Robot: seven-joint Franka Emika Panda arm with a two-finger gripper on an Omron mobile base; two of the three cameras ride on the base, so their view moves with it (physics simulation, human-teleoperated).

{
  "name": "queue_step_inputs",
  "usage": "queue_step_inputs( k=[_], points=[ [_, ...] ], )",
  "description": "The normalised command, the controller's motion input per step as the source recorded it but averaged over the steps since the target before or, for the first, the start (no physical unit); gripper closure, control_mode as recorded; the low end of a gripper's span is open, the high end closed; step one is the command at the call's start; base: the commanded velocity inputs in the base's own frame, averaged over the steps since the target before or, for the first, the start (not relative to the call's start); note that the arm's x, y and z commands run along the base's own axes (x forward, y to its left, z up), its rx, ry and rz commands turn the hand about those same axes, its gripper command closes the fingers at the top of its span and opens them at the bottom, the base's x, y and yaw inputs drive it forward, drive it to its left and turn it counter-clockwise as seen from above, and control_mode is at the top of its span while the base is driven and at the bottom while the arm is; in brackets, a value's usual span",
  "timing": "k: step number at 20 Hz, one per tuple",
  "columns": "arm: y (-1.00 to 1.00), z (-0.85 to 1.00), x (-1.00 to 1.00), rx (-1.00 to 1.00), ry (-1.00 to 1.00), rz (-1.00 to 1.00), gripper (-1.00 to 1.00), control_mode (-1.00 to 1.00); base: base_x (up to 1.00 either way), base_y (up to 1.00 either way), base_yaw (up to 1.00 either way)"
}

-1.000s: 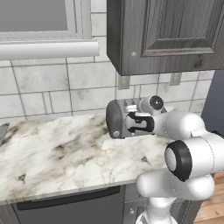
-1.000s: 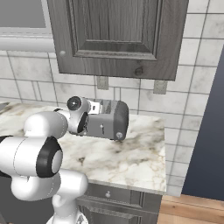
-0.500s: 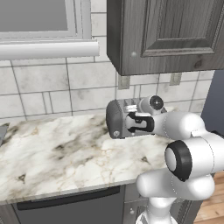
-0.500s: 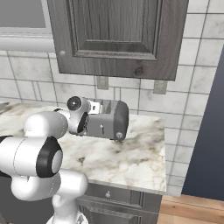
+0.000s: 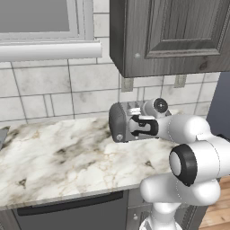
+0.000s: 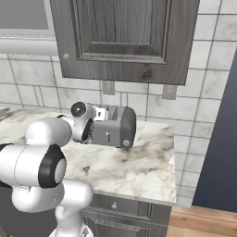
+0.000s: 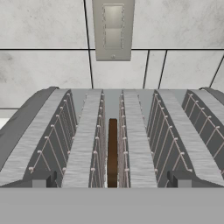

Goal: Start the toaster. Once the lever pops up, take the bread to the plate on the dining counter.

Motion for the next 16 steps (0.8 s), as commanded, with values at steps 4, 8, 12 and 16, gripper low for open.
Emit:
queue_step_inputs(
  k=[4, 8, 12, 16],
  points=[
    [0.0, 0.0, 0.0, 0.0, 0.0, 0.0, -1.0, -1.0, 0.0, 0.0, 0.0],
    [0.0, 0.0, 0.0, 0.0, 0.0, 0.0, -1.0, -1.0, 0.0, 0.0, 0.0],
    [0.0, 0.0, 0.0, 0.0, 0.0, 0.0, -1.0, -1.0, 0.0, 0.0, 0.0],
    [0.0, 0.0, 0.0, 0.0, 0.0, 0.0, -1.0, -1.0, 0.0, 0.0, 0.0]
  ],
)
